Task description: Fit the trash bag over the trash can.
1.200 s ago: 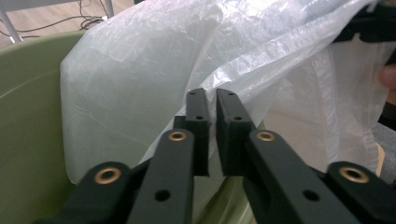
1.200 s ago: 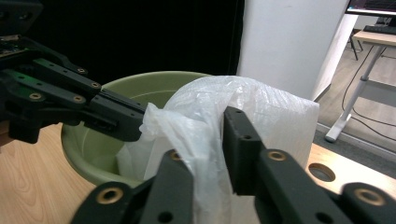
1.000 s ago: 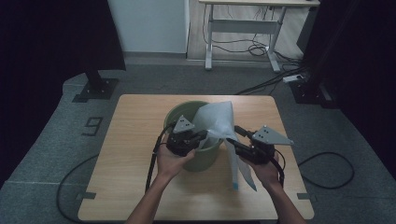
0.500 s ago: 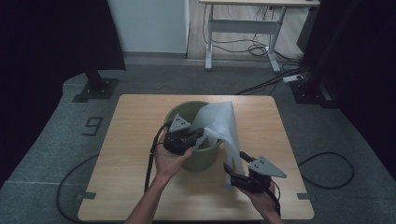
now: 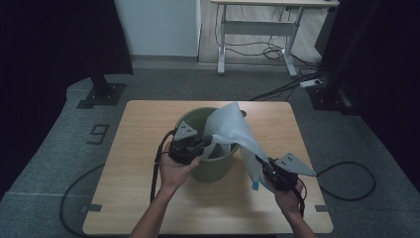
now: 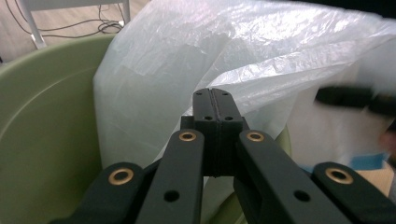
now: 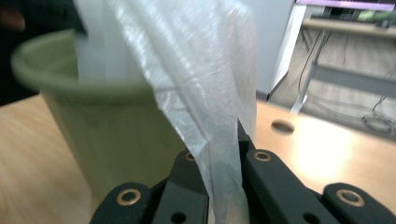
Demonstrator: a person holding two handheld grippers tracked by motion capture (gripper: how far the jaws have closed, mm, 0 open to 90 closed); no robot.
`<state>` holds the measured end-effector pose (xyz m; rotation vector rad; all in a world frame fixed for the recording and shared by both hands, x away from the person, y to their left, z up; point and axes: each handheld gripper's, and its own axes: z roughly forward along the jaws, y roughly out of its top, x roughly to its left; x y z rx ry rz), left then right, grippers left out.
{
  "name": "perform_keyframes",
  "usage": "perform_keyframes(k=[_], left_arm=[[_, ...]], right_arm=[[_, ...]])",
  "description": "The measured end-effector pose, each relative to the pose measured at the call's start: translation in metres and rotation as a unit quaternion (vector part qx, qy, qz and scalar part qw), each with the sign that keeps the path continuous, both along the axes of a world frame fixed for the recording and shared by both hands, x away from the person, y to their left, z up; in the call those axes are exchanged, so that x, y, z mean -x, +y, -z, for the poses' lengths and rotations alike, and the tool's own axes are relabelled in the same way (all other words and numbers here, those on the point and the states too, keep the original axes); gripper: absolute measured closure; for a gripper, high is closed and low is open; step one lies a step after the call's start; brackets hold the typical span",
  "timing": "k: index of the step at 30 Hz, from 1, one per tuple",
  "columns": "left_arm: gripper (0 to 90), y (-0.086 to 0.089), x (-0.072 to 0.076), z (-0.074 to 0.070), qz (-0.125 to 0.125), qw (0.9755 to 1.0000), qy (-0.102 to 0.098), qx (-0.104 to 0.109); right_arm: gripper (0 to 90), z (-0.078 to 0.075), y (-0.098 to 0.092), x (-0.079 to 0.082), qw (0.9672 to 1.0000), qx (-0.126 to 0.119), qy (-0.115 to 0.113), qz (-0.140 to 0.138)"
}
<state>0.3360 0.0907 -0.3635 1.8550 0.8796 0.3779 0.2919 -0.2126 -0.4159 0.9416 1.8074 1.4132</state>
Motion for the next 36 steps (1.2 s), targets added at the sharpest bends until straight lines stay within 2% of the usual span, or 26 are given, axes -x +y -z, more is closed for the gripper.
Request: perform_keyframes(k=[2, 4, 6, 8, 9, 11, 14, 16, 21, 24, 26, 28, 29, 33, 36], left_arm=[[88.6, 0.004, 0.003, -0.001, -0.001, 1.0000, -0.006, -0.002], [83.3, 0.007, 0.005, -0.004, -0.005, 0.9998, -0.019, -0.003], [71.5, 0.008, 0.009, -0.008, -0.006, 0.9993, -0.036, 0.001], [59.4, 0.008, 0.014, -0.012, -0.006, 0.9985, -0.054, 0.004], [52.7, 0.007, 0.016, -0.014, -0.008, 0.9981, -0.061, 0.005], [41.8, 0.004, 0.019, -0.017, 0.003, 0.9980, -0.063, 0.002], [34.3, -0.001, 0.023, -0.018, 0.021, 0.9978, -0.063, -0.001], [30.8, -0.004, 0.024, -0.017, 0.023, 0.9978, -0.063, -0.004], [24.4, -0.003, 0.025, -0.013, 0.029, 0.9982, -0.051, 0.017], [23.8, -0.003, 0.024, -0.012, 0.020, 0.9982, -0.051, 0.023], [24.3, -0.004, 0.021, -0.012, 0.010, 0.9984, -0.053, 0.018], [29.5, -0.006, 0.017, -0.011, -0.004, 0.9985, -0.053, 0.011], [33.1, -0.006, 0.015, -0.010, -0.010, 0.9986, -0.050, 0.012], [57.8, -0.003, 0.011, -0.009, -0.031, 0.9980, -0.053, 0.012], [72.4, 0.003, 0.007, -0.008, -0.022, 0.9987, -0.040, 0.020]], right_arm=[[88.5, -0.015, 0.001, -0.001, 0.9998, 0.006, -0.019, -0.002], [88.5, -0.030, 0.005, -0.001, 0.9991, 0.017, -0.037, -0.006], [88.5, -0.044, 0.010, -0.003, 0.9983, 0.025, -0.051, -0.014], [88.5, -0.053, 0.018, -0.005, 0.9976, 0.035, -0.055, -0.023], [88.5, -0.057, 0.022, -0.007, 0.9974, 0.040, -0.054, -0.027], [88.5, -0.062, 0.030, -0.009, 0.9969, 0.049, -0.052, -0.034], [88.5, -0.065, 0.041, -0.012, 0.9965, 0.055, -0.045, -0.045], [88.5, -0.064, 0.046, -0.014, 0.9963, 0.059, -0.037, -0.050], [88.4, -0.062, 0.050, -0.023, 0.9970, 0.061, -0.013, -0.045], [88.4, -0.061, 0.049, -0.027, 0.9974, 0.058, -0.007, -0.043], [88.4, -0.061, 0.048, -0.028, 0.9975, 0.055, -0.006, -0.044], [88.3, -0.061, 0.049, -0.027, 0.9976, 0.051, -0.006, -0.048], [88.3, -0.061, 0.049, -0.026, 0.9976, 0.049, -0.007, -0.049], [84.4, -0.059, 0.048, -0.022, 0.9969, 0.047, -0.012, -0.061], [78.8, -0.057, 0.045, -0.019, 0.9965, 0.044, -0.014, -0.070]])
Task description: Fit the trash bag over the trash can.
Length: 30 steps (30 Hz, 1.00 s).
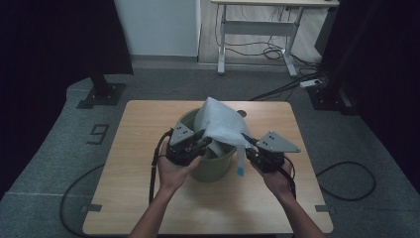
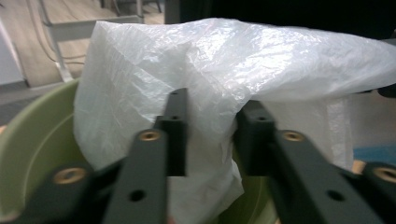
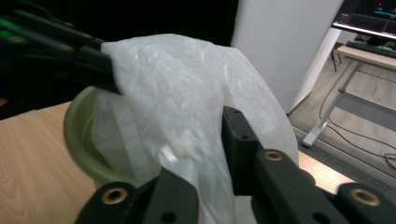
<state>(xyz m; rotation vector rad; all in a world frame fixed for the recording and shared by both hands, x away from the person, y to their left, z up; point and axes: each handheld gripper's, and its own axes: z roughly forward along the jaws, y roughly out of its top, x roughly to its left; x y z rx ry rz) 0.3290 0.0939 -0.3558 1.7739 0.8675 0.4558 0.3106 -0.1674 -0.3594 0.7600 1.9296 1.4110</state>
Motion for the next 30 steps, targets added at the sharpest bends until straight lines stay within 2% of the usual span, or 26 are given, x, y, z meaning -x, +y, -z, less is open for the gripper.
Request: perform_keyframes(k=[4, 7, 9, 11, 13, 20, 24, 30], left_arm=[[83.7, 0.006, -0.002, 0.001, -0.002, 1.0000, 0.006, 0.006], [86.0, 0.011, -0.002, 0.001, -0.013, 0.9998, 0.002, 0.013], [86.9, 0.017, -0.002, 0.000, -0.023, 0.9995, 0.002, 0.022], [87.2, 0.025, -0.004, -0.002, -0.028, 0.9991, 0.005, 0.032], [87.4, 0.032, -0.006, -0.003, -0.035, 0.9985, 0.006, 0.041], [87.4, 0.063, -0.012, -0.003, -0.053, 0.9967, 0.017, 0.060], [87.4, 0.076, -0.016, 0.001, -0.058, 0.9954, 0.029, 0.071], [87.2, 0.085, -0.020, 0.007, -0.050, 0.9951, 0.035, 0.079]], right_arm=[[62.7, 0.005, -0.004, 0.006, 0.9999, -0.009, -0.010, 0.000], [51.1, 0.010, -0.007, 0.013, 0.9996, -0.020, -0.018, -0.002], [44.6, 0.014, -0.008, 0.019, 0.9995, -0.029, -0.012, -0.007], [42.1, 0.018, -0.012, 0.026, 0.9985, -0.050, -0.003, -0.023], [39.9, 0.022, -0.018, 0.037, 0.9977, -0.060, -0.005, -0.030], [38.4, 0.035, -0.039, 0.044, 0.9981, -0.060, 0.000, -0.017], [38.1, 0.048, -0.053, 0.035, 0.9984, -0.055, 0.009, 0.001], [37.2, 0.065, -0.063, 0.010, 0.9974, -0.060, 0.034, 0.020]])
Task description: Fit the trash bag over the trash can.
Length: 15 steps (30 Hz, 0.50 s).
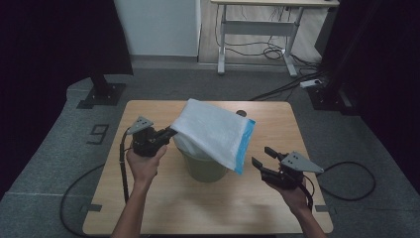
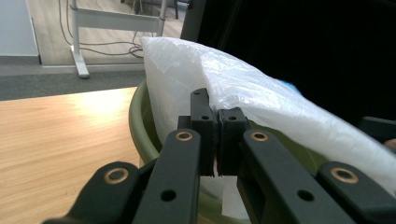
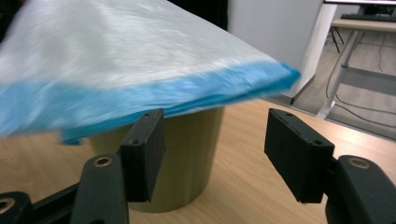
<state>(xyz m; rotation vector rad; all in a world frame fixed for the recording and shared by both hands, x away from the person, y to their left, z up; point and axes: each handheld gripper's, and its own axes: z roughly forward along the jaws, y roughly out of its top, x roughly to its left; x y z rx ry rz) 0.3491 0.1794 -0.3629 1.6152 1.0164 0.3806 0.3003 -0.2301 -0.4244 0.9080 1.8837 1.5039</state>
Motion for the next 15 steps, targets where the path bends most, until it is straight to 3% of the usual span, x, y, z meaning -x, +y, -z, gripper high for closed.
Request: perform_keyframes(k=[6, 11, 15], left_arm=[[86.9, 0.005, -0.001, 0.002, 0.012, 0.9999, -0.005, 0.002], [86.5, 0.010, -0.004, 0.005, 0.026, 0.9996, -0.002, 0.009], [86.3, 0.012, -0.006, 0.007, 0.034, 0.9993, 0.001, 0.012]], right_arm=[[37.2, 0.005, -0.002, -0.026, 0.9996, 0.002, 0.019, 0.022], [37.3, 0.005, 0.003, -0.039, 0.9993, -0.011, 0.028, 0.022], [37.3, 0.008, 0.010, -0.043, 0.9994, 0.007, 0.026, 0.022]])
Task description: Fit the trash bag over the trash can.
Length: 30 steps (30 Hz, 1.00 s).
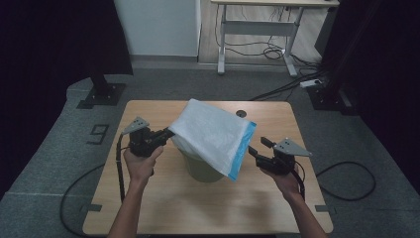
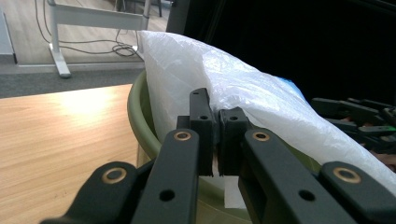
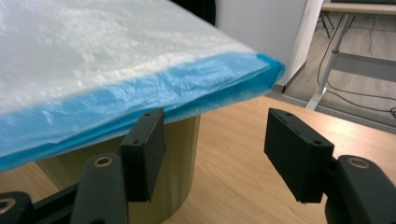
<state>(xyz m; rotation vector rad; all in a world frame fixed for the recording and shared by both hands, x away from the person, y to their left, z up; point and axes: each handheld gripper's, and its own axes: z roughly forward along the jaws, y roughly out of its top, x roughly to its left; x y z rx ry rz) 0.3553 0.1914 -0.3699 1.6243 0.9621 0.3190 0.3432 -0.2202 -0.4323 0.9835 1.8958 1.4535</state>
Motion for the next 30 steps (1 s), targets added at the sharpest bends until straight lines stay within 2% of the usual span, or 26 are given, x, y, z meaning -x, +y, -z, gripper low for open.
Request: perform_keyframes(k=[4, 7, 14, 22, 26, 30], left_arm=[[86.3, 0.001, -0.002, 0.001, 0.006, 1.0000, 0.002, 0.004], [86.3, 0.000, -0.003, 0.002, 0.011, 0.9999, 0.001, 0.003], [86.3, -0.007, -0.006, 0.004, 0.018, 0.9998, 0.007, 0.004], [85.7, -0.018, -0.009, 0.000, 0.030, 0.9995, 0.010, -0.004], [85.0, -0.018, -0.008, -0.001, 0.039, 0.9991, 0.010, -0.008], [83.0, -0.013, -0.003, -0.002, 0.056, 0.9982, 0.010, -0.018]], right_arm=[[37.7, 0.007, -0.002, -0.009, 0.9998, -0.014, 0.015, 0.008], [38.2, 0.009, -0.003, -0.012, 0.9996, -0.016, 0.014, 0.016], [38.7, 0.016, 0.001, -0.005, 0.9997, 0.020, -0.002, 0.016], [37.8, 0.030, 0.013, -0.005, 0.9991, 0.040, 0.009, 0.014], [36.9, 0.028, 0.017, -0.005, 0.9992, 0.031, 0.000, 0.024], [36.7, 0.019, 0.013, 0.001, 0.9985, 0.021, -0.029, 0.040]])
